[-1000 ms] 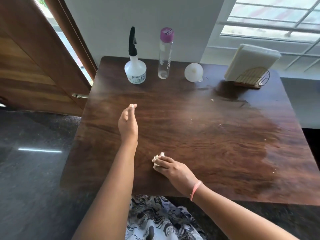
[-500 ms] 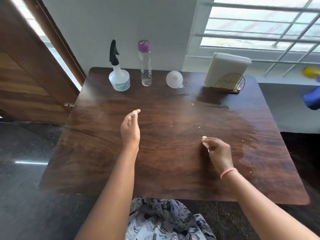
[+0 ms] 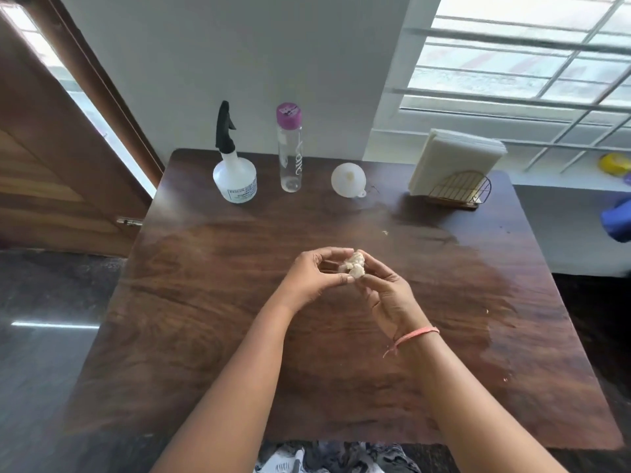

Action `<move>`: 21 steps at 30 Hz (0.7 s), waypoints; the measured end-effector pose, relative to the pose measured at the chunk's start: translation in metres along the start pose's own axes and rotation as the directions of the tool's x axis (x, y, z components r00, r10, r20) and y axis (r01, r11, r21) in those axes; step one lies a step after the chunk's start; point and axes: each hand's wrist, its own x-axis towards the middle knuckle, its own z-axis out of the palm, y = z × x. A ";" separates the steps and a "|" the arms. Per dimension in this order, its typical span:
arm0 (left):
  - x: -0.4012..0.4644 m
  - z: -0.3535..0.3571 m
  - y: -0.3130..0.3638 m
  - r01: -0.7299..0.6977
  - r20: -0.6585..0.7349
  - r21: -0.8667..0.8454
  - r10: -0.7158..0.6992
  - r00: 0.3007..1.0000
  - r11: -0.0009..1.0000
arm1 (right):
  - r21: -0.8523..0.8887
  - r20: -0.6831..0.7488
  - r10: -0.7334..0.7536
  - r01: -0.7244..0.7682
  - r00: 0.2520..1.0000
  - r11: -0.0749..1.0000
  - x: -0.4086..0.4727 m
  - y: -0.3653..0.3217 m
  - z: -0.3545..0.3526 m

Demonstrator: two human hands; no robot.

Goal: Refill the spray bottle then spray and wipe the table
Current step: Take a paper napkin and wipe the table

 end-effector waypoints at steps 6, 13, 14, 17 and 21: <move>0.028 -0.016 0.007 0.070 -0.083 0.082 -0.063 0.994 0.994 | -0.488 -0.073 -0.161 0.105 0.984 0.867 0.024 0.002 0.007; 0.057 -0.018 0.010 0.309 -0.093 -0.221 -0.336 0.937 0.925 | -0.803 0.201 -0.360 0.364 0.911 0.472 0.047 -0.002 0.025; 0.059 -0.023 0.012 0.344 -0.003 -0.272 -0.358 0.934 0.899 | -0.831 0.187 -0.399 0.362 0.897 0.423 0.051 -0.004 0.025; 0.064 -0.035 0.015 0.400 0.161 -0.196 -0.373 0.914 0.895 | -0.917 0.111 -0.453 0.267 0.884 0.296 0.064 -0.007 0.017; 0.073 -0.045 0.011 0.356 -0.045 -0.199 -0.371 0.928 0.913 | -0.983 0.084 -0.427 0.145 0.900 0.112 0.074 -0.001 0.009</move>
